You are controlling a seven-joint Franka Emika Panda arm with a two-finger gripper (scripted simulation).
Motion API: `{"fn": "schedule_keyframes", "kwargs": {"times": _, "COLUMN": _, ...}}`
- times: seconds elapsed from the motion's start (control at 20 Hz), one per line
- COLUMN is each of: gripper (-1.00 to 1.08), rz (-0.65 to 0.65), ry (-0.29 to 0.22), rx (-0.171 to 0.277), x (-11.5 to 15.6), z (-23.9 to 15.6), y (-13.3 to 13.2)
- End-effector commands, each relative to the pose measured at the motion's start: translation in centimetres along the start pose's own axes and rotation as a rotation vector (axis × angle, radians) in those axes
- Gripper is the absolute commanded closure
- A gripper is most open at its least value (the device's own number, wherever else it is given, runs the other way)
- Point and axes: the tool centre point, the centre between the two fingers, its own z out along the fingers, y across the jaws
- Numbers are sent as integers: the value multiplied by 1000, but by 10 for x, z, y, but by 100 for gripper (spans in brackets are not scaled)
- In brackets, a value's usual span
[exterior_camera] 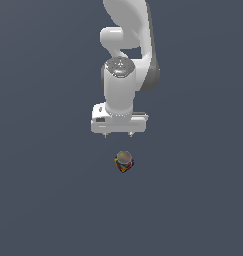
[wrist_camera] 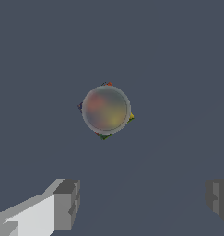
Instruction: Pick up the object and move it to a goal position.
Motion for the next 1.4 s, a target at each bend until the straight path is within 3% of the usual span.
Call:
{"fn": "schedule_keyframes", "kwargs": {"times": 0.0, "gripper": -92, "rz": -13, "ry": 0, "rx": 0, "x": 1, "z": 1, "y": -1}}
{"fn": "schedule_keyframes", "kwargs": {"times": 0.4, "gripper": -92, "rz": -122, "ry": 0, "rx": 2, "x": 12, "z": 11, "y": -5}}
{"fn": "schedule_keyframes", "kwargs": {"times": 1.35, "gripper": -92, "rz": -558, "ry": 13, "rx": 27, "x": 52, "z": 56, "y": -23}}
